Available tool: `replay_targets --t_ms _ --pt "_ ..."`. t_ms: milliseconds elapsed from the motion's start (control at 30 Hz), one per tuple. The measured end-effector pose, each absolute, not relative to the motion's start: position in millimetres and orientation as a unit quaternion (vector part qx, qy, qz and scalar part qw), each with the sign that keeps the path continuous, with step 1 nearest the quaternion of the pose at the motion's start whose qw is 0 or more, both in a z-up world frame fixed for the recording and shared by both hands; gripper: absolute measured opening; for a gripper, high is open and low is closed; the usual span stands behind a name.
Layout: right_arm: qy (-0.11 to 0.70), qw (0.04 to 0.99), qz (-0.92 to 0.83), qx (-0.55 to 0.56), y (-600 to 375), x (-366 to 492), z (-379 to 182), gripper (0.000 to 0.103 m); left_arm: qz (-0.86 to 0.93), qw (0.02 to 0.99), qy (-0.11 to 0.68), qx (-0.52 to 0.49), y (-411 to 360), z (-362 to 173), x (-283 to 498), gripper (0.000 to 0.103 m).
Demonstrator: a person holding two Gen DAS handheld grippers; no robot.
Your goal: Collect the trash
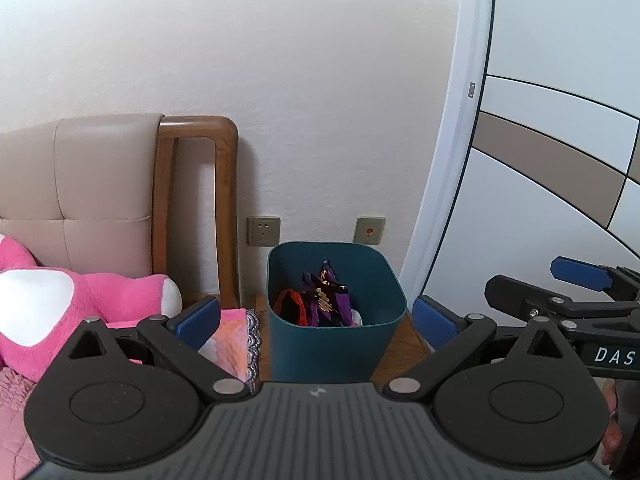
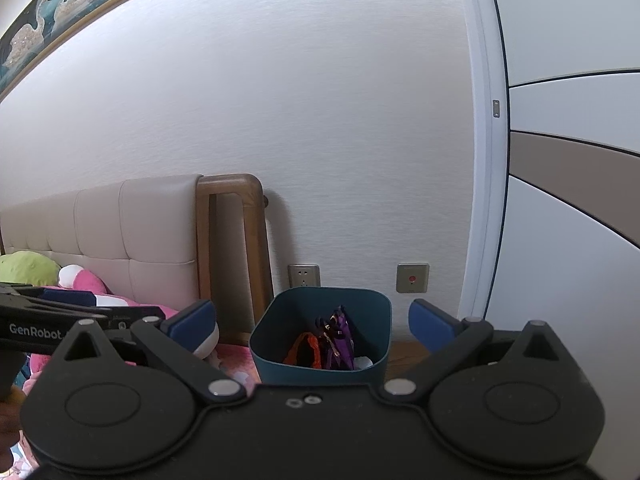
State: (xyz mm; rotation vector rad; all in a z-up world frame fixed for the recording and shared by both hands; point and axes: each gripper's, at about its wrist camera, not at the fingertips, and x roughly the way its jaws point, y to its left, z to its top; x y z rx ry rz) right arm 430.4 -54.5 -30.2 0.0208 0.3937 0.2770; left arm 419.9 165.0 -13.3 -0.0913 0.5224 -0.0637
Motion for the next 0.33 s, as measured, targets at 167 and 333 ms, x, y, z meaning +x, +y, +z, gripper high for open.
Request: replay_targets --t_ms 167,333 --pt "0.195 0.971 0.137 0.009 -54.2 431.8 -29.9 0.103 -0.028 0.965 0.258 -0.047 164.9 -13.4 422.7 0.103" --pt "0.197 0.97 0.14 0.01 -54.0 433.4 -29.6 0.103 -0.023 0.963 0.263 -0.048 164.6 -14.3 424.5 0.103"
